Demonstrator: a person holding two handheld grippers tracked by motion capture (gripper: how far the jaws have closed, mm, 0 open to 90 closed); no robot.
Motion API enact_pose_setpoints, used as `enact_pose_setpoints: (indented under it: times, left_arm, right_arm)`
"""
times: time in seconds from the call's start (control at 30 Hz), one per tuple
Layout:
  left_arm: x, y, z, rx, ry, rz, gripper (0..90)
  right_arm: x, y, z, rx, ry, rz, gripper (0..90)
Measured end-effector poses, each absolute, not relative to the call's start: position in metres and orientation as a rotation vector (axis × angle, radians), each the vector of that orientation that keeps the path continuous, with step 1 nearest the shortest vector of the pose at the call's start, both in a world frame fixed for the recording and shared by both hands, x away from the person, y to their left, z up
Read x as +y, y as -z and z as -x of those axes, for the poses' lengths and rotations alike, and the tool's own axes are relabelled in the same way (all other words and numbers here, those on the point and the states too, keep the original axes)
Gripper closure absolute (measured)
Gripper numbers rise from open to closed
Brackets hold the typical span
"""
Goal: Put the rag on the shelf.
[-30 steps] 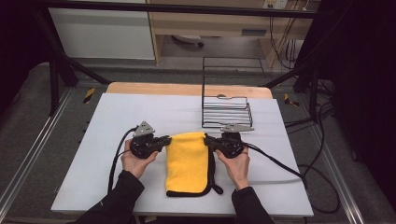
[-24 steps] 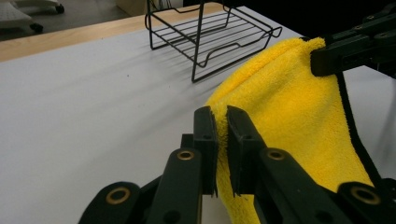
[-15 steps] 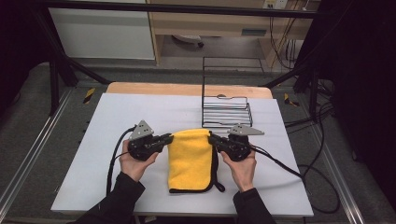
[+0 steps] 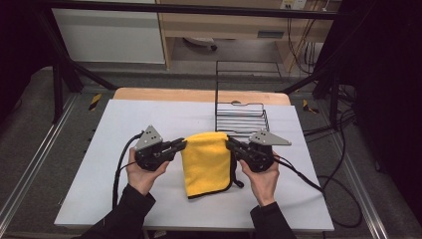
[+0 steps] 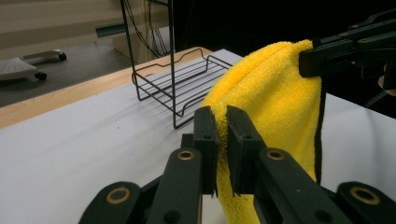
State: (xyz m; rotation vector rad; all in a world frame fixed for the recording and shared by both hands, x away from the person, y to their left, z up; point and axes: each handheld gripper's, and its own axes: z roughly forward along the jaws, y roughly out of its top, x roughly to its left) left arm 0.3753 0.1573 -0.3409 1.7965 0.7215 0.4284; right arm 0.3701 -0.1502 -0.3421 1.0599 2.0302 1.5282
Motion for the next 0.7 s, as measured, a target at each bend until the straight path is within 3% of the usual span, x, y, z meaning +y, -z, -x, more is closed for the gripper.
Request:
enact_pose_setpoints:
  times: [0.7]
  left_arm:
    - [0.138,0.311,-0.381,0.665,-0.490,-1.749,83.2]
  right_arm:
    - [-0.164,0.314,-0.358,1.895,-1.539,-1.011,83.0]
